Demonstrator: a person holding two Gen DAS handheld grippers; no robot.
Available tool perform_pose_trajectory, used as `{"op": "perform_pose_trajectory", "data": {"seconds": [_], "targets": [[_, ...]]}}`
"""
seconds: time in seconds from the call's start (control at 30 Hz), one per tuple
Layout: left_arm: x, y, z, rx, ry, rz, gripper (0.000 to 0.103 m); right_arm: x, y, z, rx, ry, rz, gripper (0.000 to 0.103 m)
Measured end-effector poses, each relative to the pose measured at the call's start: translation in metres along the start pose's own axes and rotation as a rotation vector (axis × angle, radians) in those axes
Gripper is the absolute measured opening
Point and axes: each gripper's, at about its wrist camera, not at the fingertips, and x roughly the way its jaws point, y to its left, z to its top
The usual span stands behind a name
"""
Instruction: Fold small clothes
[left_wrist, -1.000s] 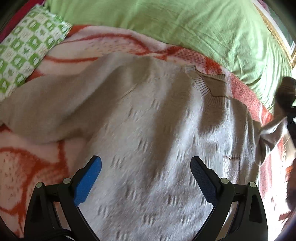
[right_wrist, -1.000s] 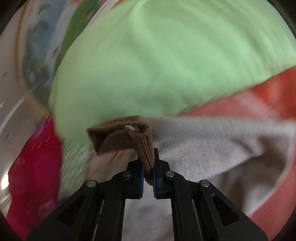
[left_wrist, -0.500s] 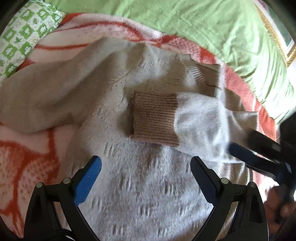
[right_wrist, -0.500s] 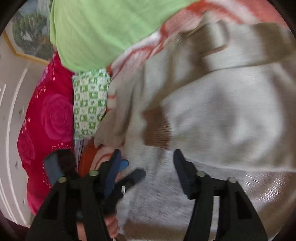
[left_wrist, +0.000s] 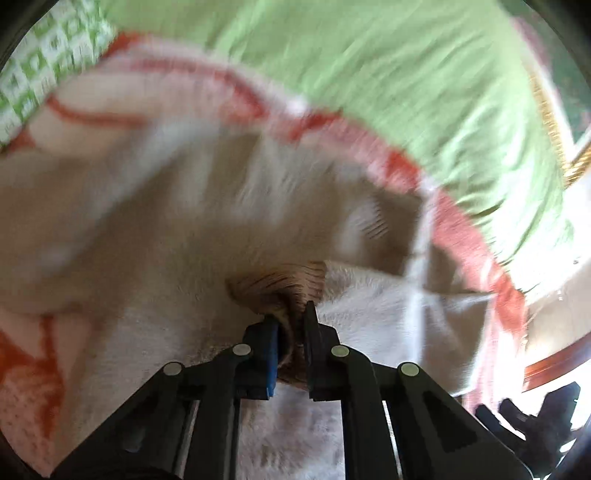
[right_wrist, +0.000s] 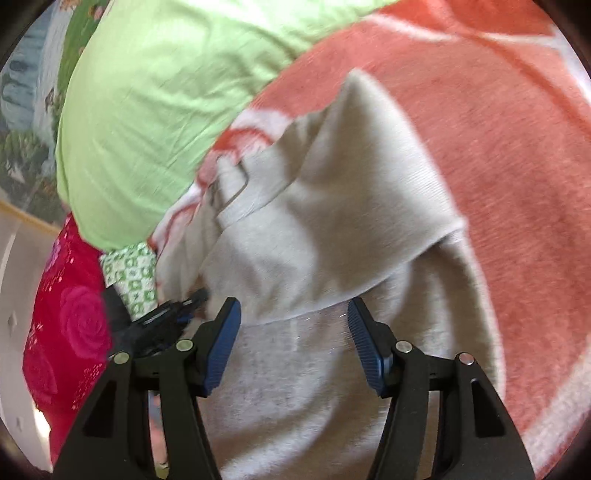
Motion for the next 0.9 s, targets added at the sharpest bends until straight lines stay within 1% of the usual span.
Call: {"op": "perform_pose_trajectory", "data": {"seconds": [0.03, 0.07, 0.13, 0.17, 0.2, 0.27, 0.33, 0.47, 0.63, 0.77, 0.8, 0.83, 0.87, 0.9], "targets": [[-0.016, 0.004, 0.002, 0.005, -0.037, 0.005, 0.009, -0.005, 0.000, 0.002, -0.008, -0.022, -0.018, 0.061], [-0.029, 0.009, 0.004, 0.011, -0.070, 0.029, 0.009, -0.010, -0.003, 0.004, -0.012, -0.042, -0.036, 0.061], [-0.036, 0.023, 0.004, 0.026, -0.093, 0.072, 0.009, -0.017, -0.010, 0.011, -0.002, -0.061, -0.056, 0.061], [-0.031, 0.034, 0.003, 0.025, -0.067, 0.108, 0.009, -0.016, -0.013, 0.015, 0.003, -0.067, -0.067, 0.061], [-0.027, 0.047, 0.001, 0.004, -0.033, 0.117, 0.009, -0.016, -0.016, 0.018, 0.007, -0.069, -0.082, 0.061], [-0.021, 0.063, -0.006, -0.048, -0.001, 0.095, 0.009, -0.011, -0.022, 0.025, 0.013, -0.071, -0.118, 0.061], [-0.016, 0.065, -0.010, -0.044, 0.006, 0.109, 0.009, -0.005, -0.026, 0.031, -0.001, -0.074, -0.144, 0.061], [-0.010, 0.061, -0.016, -0.049, 0.003, 0.139, 0.008, 0.024, -0.032, 0.055, -0.072, -0.061, -0.235, 0.061], [-0.014, 0.071, -0.023, -0.060, 0.015, 0.188, 0.008, 0.063, -0.042, 0.079, -0.068, 0.004, -0.249, 0.061], [-0.018, 0.075, -0.031, -0.056, 0.024, 0.201, 0.008, 0.075, -0.035, 0.079, -0.131, 0.006, -0.260, 0.064], [-0.019, 0.075, -0.031, -0.067, 0.027, 0.188, 0.008, 0.075, -0.033, 0.078, -0.143, 0.010, -0.260, 0.062], [-0.019, 0.073, -0.030, -0.070, 0.029, 0.176, 0.008, 0.075, -0.033, 0.077, -0.154, 0.018, -0.240, 0.056], [-0.020, 0.070, -0.028, -0.070, 0.033, 0.168, 0.008, 0.075, -0.032, 0.077, -0.159, 0.040, -0.205, 0.011], [-0.022, 0.067, -0.026, -0.071, 0.036, 0.158, 0.008, 0.069, -0.030, 0.079, -0.162, 0.044, -0.202, 0.008]]}}
